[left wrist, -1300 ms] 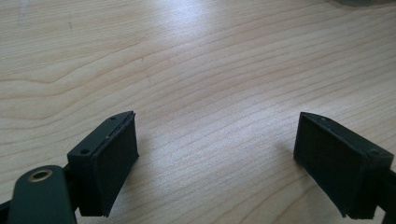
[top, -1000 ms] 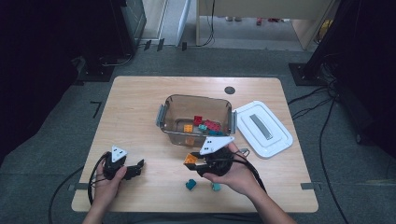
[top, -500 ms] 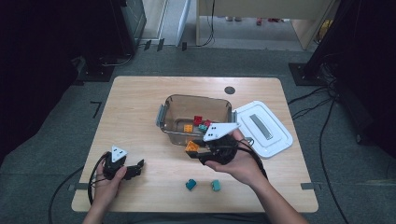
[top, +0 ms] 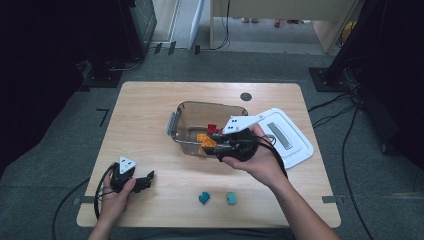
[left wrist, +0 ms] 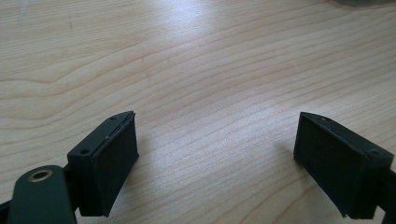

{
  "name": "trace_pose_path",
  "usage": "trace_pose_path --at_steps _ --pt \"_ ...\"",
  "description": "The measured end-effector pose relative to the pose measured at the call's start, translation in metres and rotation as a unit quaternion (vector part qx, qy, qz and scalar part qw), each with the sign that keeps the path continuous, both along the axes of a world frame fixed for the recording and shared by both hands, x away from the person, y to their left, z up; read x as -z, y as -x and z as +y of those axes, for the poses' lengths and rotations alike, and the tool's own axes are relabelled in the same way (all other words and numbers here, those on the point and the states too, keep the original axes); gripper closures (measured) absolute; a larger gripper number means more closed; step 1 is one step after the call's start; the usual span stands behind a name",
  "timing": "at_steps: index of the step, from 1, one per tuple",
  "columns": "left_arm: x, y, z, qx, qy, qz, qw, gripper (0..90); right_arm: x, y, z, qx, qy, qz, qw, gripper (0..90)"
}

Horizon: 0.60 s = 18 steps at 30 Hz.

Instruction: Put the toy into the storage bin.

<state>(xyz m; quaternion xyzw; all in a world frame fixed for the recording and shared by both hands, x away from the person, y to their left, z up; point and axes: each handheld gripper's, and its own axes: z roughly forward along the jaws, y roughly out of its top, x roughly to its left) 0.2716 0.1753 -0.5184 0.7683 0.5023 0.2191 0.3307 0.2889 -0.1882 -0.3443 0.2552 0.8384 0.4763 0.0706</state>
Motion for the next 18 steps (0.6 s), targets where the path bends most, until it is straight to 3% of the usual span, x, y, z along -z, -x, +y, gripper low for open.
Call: trace_pose_path --at_steps 18 --pt "0.0 0.0 0.0 0.0 0.0 0.0 1.0 13.5 -0.013 -0.033 -0.003 0.03 -0.002 0.0 0.9996 60.0"
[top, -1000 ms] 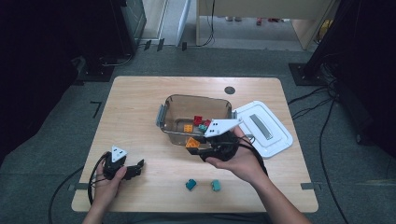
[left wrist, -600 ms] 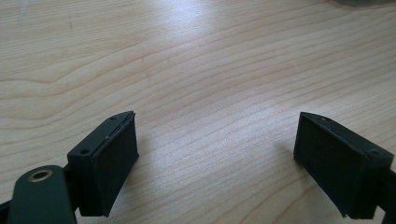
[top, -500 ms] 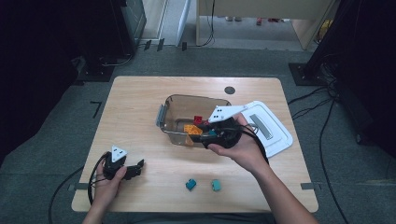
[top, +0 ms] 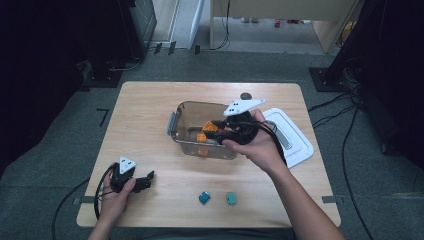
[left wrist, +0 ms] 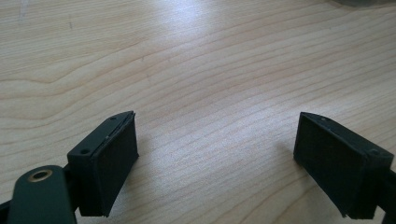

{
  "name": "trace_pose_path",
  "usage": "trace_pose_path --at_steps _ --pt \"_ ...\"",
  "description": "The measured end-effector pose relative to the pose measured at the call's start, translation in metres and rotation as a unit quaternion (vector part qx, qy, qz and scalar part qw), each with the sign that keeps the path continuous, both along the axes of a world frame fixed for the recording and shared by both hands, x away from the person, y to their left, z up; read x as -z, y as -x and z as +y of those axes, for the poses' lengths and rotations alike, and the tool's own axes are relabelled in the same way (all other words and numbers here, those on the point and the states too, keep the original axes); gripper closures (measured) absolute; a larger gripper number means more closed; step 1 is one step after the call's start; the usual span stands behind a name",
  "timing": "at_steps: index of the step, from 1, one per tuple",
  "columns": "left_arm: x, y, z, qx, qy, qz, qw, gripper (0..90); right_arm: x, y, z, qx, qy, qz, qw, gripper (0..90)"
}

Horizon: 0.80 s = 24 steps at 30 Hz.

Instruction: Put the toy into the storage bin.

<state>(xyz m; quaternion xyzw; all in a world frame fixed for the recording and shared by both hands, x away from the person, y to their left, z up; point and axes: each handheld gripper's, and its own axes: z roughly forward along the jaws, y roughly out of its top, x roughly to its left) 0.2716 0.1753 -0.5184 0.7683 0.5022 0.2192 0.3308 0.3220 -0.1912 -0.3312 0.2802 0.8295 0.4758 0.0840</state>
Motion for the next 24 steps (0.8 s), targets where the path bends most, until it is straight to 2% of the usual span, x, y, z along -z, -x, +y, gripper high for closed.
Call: trace_pose_path --at_steps 18,24 --pt "0.0 0.0 0.0 0.0 0.0 -0.001 1.0 13.5 0.018 -0.038 -0.003 0.037 0.016 0.034 0.9986 60.0" --pt "0.0 0.0 0.0 0.0 0.0 -0.001 1.0 13.5 0.03 -0.05 -0.001 0.052 0.035 0.046 0.997 60.0"
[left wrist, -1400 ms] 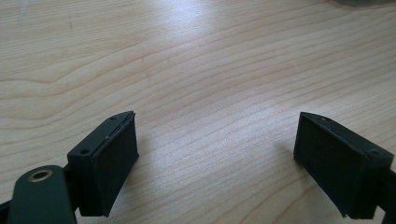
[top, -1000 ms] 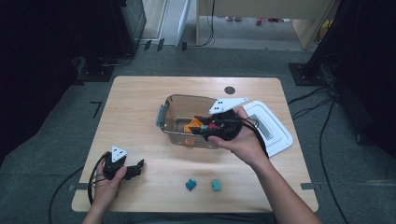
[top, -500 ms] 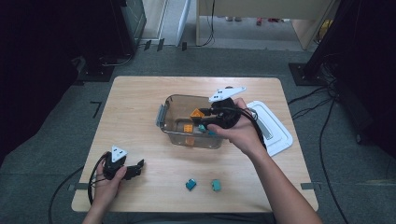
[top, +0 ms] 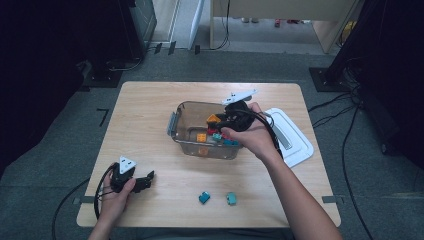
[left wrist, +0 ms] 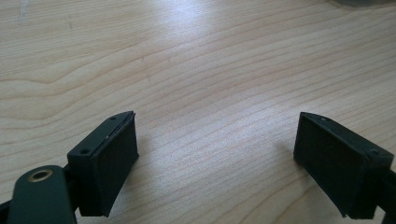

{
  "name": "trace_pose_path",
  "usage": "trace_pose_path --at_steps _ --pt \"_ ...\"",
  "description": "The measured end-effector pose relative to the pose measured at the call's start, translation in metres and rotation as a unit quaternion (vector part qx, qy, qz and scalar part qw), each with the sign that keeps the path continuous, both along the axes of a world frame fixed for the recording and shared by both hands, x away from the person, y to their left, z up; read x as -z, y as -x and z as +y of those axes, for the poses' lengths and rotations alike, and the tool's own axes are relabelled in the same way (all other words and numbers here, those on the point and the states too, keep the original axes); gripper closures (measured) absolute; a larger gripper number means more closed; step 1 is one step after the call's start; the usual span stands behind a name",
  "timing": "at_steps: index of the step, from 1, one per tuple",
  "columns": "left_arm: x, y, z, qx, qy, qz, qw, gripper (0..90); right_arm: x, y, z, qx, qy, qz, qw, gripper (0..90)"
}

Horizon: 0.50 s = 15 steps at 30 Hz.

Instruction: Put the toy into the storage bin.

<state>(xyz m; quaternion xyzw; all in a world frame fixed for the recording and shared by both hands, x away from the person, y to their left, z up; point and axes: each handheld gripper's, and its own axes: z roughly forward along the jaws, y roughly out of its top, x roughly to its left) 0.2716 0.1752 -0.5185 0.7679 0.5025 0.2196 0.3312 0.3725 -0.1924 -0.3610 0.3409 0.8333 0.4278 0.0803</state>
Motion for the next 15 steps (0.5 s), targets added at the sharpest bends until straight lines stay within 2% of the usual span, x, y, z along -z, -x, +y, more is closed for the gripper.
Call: trace_pose_path --at_steps 15 --pt "0.0 0.0 0.0 0.0 0.0 0.001 1.0 13.5 0.02 -0.021 -0.002 0.034 0.03 0.021 0.9987 60.0"
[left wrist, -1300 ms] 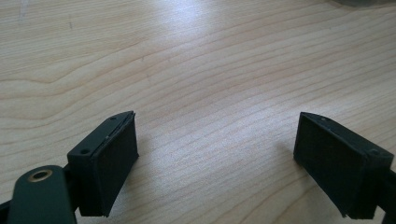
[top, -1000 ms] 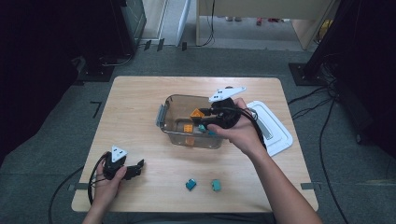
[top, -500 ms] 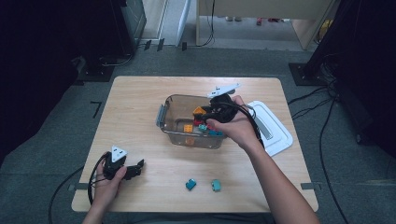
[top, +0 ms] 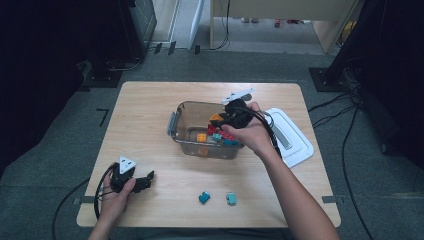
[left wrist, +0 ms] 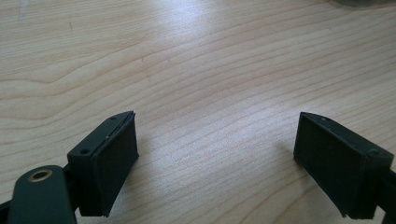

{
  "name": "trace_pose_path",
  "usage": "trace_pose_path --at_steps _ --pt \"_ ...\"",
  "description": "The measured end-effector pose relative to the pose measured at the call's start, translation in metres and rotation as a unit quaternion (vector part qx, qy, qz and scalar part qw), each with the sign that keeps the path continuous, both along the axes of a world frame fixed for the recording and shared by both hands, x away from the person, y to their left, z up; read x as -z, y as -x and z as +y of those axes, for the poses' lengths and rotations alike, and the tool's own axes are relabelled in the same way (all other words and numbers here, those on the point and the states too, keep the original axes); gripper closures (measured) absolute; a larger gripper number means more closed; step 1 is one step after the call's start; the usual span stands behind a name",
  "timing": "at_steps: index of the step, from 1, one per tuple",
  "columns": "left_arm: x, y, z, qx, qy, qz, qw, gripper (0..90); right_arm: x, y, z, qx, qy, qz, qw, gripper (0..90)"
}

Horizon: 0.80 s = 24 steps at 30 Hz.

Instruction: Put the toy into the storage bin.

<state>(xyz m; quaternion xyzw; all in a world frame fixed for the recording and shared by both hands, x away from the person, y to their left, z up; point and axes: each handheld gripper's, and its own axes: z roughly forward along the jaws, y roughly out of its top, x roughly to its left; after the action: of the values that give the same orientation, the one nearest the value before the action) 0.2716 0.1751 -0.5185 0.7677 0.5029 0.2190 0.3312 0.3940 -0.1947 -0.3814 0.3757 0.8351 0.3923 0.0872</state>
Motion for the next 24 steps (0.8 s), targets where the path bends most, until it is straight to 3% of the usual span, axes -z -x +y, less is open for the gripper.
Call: trace_pose_path --at_steps 12,24 --pt "0.0 0.0 0.0 0.0 0.0 0.0 1.0 13.5 0.013 -0.009 -0.002 0.02 0.012 0.034 0.9992 59.8" --pt "0.0 0.0 0.0 0.0 -0.001 0.0 1.0 13.5 0.016 -0.009 -0.006 0.026 0.011 0.047 0.9985 52.2"
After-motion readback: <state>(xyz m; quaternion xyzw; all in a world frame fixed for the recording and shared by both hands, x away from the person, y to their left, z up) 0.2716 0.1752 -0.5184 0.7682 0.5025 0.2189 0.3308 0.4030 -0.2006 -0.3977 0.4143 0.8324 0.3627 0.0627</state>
